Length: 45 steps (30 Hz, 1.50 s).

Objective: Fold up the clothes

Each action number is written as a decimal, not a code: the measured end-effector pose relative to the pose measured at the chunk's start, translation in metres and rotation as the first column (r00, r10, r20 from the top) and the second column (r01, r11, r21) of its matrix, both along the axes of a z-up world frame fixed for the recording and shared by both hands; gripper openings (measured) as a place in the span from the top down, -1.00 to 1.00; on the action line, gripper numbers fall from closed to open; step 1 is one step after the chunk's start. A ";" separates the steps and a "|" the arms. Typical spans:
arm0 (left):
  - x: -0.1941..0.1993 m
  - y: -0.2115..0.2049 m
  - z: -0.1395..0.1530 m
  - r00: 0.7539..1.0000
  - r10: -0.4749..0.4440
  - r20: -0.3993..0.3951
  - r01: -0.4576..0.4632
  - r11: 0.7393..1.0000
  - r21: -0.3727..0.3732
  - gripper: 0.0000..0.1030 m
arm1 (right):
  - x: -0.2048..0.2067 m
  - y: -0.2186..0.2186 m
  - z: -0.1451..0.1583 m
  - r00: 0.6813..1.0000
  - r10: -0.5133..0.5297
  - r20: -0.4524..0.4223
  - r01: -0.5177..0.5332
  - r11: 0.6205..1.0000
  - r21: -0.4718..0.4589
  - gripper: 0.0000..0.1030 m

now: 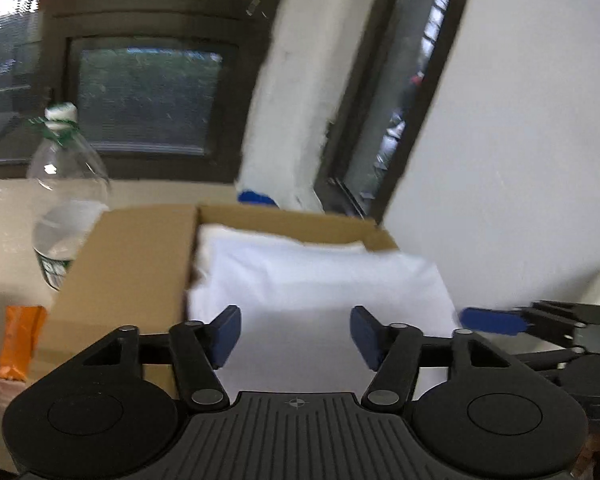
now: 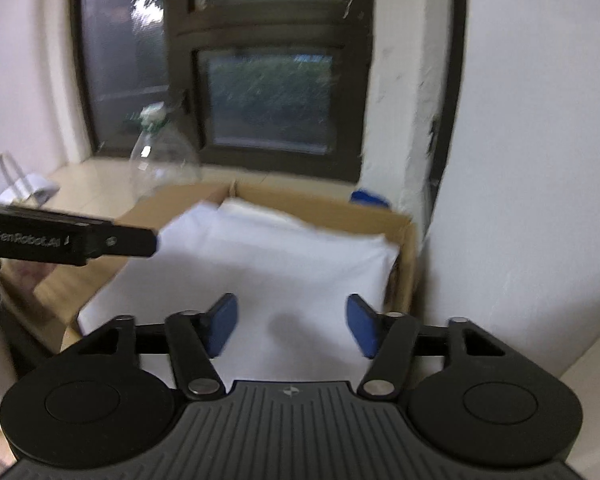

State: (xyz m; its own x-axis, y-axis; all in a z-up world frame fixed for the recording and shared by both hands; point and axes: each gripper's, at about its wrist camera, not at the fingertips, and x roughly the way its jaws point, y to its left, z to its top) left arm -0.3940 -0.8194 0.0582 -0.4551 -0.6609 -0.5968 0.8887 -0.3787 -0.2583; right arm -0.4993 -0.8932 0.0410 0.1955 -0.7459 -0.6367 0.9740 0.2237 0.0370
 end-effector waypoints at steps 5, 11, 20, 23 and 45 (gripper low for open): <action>0.000 -0.005 -0.034 1.000 0.015 0.001 -0.015 0.994 0.108 -0.13 | 0.000 0.002 -0.025 1.000 -0.004 0.011 0.003 0.997 0.072 -0.15; 0.009 -0.002 -0.041 0.997 0.044 -0.062 -0.035 0.990 0.137 -0.15 | -0.006 -0.004 -0.033 0.999 -0.020 0.042 0.015 0.993 0.121 -0.16; 0.014 0.009 -0.018 0.992 0.059 -0.110 -0.049 0.995 0.087 -0.32 | -0.006 -0.055 -0.006 0.999 -0.047 0.015 0.047 0.999 0.010 -0.22; 0.013 0.016 -0.012 0.992 0.045 -0.114 -0.036 0.996 0.078 -0.36 | -0.009 -0.087 -0.013 0.997 -0.058 0.048 0.055 0.996 0.072 -0.24; 0.023 0.050 0.015 0.992 -0.001 -0.127 -0.002 1.000 -0.023 -0.99 | 0.053 -0.157 -0.046 0.995 0.080 -0.059 -0.069 0.983 0.168 -0.51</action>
